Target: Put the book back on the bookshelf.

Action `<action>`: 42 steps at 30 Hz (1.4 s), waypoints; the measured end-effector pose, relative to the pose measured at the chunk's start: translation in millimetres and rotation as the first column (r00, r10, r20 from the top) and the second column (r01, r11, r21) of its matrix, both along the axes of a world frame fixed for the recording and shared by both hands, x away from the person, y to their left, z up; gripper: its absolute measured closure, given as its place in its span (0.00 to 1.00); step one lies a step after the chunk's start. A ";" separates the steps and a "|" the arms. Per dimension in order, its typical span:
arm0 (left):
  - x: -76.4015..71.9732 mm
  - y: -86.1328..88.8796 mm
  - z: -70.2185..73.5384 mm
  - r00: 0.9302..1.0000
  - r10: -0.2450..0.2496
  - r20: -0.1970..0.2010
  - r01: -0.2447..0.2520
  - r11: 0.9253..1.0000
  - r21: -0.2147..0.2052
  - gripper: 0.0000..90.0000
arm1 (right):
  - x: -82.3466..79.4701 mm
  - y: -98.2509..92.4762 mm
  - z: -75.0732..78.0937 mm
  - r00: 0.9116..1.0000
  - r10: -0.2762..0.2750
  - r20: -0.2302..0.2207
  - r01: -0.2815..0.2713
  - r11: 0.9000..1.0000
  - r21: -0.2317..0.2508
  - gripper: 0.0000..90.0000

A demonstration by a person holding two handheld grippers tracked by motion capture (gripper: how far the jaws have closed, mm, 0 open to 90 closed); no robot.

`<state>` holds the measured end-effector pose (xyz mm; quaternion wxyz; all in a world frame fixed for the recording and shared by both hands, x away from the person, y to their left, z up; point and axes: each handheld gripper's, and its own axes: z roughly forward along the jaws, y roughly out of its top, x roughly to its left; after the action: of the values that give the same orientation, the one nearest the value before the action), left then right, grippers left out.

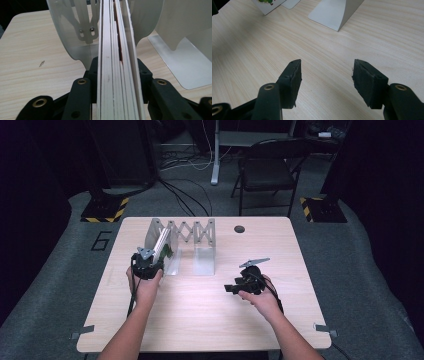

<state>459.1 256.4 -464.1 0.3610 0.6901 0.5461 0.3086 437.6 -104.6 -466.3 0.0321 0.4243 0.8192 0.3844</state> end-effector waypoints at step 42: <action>-41.6 7.9 34.3 0.994 -0.022 0.106 0.026 0.999 -0.034 0.61 | 1.1 0.8 -1.8 1.000 0.007 0.005 -0.007 1.000 -0.002 0.44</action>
<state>417.6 264.2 -429.8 0.4050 0.6730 0.5232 0.3306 438.7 -103.9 -468.1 0.0335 0.4206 0.8210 0.3846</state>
